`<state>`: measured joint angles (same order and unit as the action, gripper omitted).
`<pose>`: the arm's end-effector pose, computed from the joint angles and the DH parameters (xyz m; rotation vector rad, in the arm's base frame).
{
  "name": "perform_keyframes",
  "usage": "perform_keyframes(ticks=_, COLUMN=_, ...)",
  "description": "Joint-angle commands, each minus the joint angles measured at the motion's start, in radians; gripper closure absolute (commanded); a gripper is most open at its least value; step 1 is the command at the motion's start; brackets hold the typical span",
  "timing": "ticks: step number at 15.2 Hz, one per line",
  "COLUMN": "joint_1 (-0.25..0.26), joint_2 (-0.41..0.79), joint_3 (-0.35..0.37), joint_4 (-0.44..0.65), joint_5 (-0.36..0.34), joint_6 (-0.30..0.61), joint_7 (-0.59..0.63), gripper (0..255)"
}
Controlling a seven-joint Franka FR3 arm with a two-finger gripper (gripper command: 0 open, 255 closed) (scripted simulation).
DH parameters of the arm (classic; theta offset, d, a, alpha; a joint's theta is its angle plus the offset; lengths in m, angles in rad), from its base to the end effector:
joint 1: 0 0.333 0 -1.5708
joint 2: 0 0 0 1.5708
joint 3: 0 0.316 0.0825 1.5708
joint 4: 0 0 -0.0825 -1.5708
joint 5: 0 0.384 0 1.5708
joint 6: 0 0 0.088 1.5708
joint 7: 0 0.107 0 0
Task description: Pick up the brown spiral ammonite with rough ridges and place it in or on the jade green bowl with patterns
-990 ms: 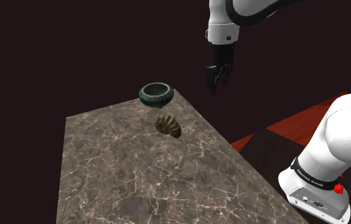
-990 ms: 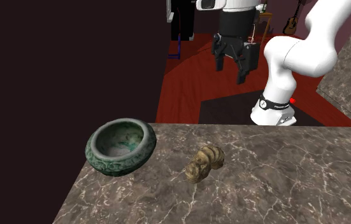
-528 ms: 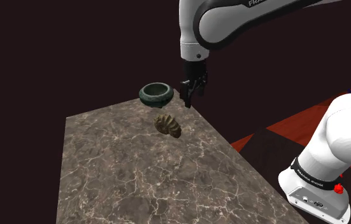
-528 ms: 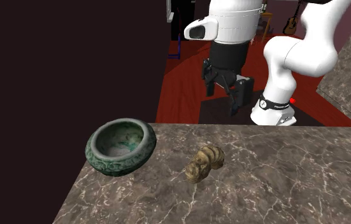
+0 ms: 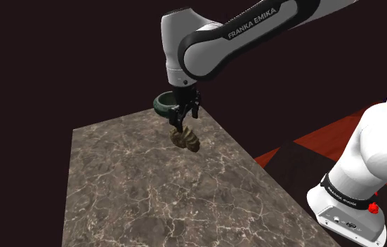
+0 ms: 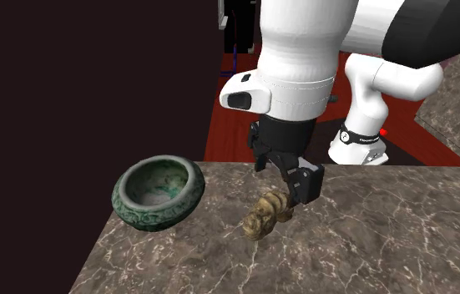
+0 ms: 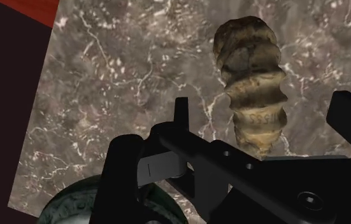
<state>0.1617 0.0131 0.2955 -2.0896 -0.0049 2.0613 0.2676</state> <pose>0.4874 0.2391 0.4140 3.1117 0.2997 -0.0594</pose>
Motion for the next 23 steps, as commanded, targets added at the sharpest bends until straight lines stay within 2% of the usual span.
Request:
perform_keyframes(ticks=1, joint_1=0.005, joint_2=0.038, joint_3=0.005, joint_4=0.012, joint_5=-0.017, joint_6=0.026, joint_7=0.013, gripper=0)
perform_keyframes(ticks=8, joint_1=0.007, joint_2=0.076, joint_3=0.004, joint_4=-0.036, joint_5=-0.032, joint_6=0.111, joint_7=0.023, gripper=0)
perform_keyframes(ticks=15, joint_1=0.007, joint_2=0.076, joint_3=0.004, joint_4=-0.036, joint_5=-0.032, joint_6=0.110, joint_7=0.023, gripper=0)
perform_keyframes(ticks=16, joint_1=0.007, joint_2=0.076, joint_3=0.004, joint_4=-0.036, joint_5=-0.032, joint_6=0.110, joint_7=0.023, gripper=255)
perform_keyframes(ticks=23, joint_1=0.008, joint_2=0.077, joint_3=0.004, joint_4=-0.035, joint_5=-0.032, joint_6=0.110, joint_7=0.024, gripper=255)
